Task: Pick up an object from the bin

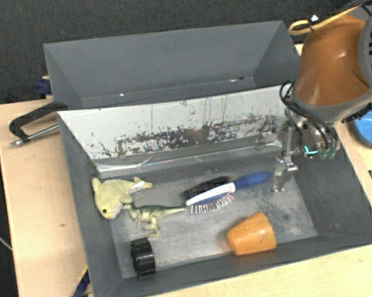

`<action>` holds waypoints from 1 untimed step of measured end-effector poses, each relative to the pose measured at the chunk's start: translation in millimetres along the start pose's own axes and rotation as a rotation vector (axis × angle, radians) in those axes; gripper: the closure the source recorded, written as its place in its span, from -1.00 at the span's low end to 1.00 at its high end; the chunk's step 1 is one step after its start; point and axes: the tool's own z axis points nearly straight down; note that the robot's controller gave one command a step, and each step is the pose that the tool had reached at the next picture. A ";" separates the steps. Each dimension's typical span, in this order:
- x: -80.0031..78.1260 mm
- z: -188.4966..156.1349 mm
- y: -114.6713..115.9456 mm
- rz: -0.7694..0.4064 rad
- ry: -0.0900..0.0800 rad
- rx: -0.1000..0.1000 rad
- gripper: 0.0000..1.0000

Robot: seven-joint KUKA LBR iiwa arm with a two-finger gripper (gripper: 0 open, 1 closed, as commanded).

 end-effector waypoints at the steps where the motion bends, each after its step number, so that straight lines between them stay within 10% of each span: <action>1: -4.2 84.0 25.6 -0.098 -0.007 0.000 -1.00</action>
Offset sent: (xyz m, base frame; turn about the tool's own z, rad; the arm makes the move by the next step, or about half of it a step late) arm 0.0030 0.0238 -0.0822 -0.0976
